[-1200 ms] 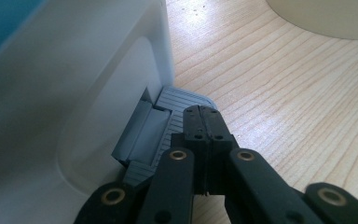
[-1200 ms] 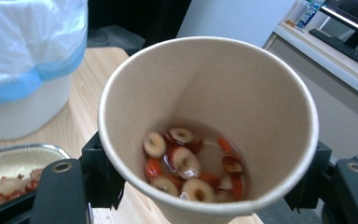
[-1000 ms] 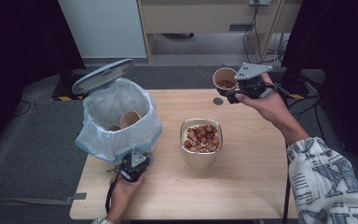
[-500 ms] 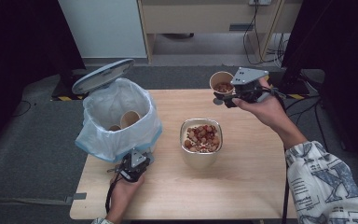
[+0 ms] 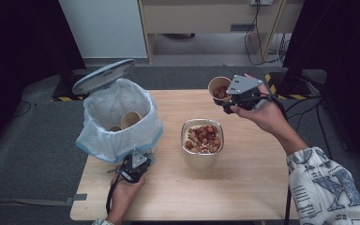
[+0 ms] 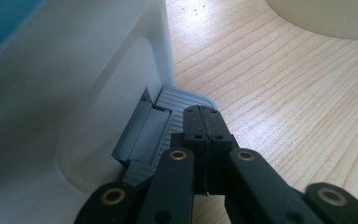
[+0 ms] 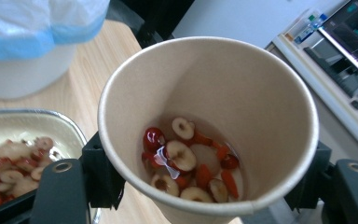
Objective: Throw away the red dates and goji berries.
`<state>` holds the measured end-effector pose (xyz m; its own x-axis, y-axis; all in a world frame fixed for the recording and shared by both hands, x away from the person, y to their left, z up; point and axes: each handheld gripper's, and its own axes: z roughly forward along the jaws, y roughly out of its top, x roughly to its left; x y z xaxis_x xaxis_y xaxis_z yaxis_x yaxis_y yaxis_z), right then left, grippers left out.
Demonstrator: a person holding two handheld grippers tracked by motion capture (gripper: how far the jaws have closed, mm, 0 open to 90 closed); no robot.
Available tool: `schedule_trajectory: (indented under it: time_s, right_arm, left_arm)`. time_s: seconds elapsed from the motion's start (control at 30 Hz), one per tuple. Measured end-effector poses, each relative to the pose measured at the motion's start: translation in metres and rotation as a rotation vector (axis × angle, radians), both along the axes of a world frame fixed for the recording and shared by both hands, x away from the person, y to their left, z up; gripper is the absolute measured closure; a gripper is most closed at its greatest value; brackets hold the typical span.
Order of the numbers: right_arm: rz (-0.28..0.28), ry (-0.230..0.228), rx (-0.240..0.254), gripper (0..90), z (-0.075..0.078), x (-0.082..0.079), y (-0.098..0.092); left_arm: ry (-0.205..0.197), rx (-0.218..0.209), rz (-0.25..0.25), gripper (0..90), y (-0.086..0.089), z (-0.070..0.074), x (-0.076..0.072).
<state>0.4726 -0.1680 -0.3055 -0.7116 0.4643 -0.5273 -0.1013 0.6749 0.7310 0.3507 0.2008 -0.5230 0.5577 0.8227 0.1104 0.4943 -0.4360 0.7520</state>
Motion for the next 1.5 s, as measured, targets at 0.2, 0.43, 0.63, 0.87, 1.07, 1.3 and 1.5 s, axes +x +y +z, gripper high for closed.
schedule_trajectory:
  time_s: [0.2, 0.43, 0.63, 0.87, 1.07, 1.3, 1.5]
  right_arm:
    - [0.001, -0.055, -0.054, 29.9, 0.000, -0.004, 0.004]
    - [0.002, -0.080, -0.083, 29.9, 0.004, -0.004, 0.006]
    - [0.006, -0.087, -0.090, 29.9, 0.007, -0.007, 0.007]
    - [0.007, -0.135, -0.149, 29.9, 0.007, -0.011, 0.010]
    - [0.014, -0.204, -0.238, 29.9, 0.009, -0.018, 0.016]
    - [0.013, -0.233, -0.277, 29.9, 0.010, -0.019, 0.017]
    - [0.007, -0.252, -0.305, 30.0, 0.011, -0.019, 0.017]
  left_arm:
    - [-0.001, -0.003, 0.002, 89.3, 0.000, 0.000, 0.000]
    - [-0.001, -0.004, 0.002, 89.2, 0.000, 0.000, 0.000]
    - [-0.001, -0.003, 0.002, 89.3, 0.000, 0.000, 0.000]
    - [-0.001, -0.003, 0.001, 89.2, 0.000, 0.000, 0.000]
    - [0.000, -0.003, 0.002, 89.2, 0.000, 0.000, 0.000]
    - [0.000, -0.004, 0.002, 89.2, 0.000, 0.000, 0.000]
    - [0.001, -0.006, 0.002, 89.3, 0.000, 0.000, 0.000]
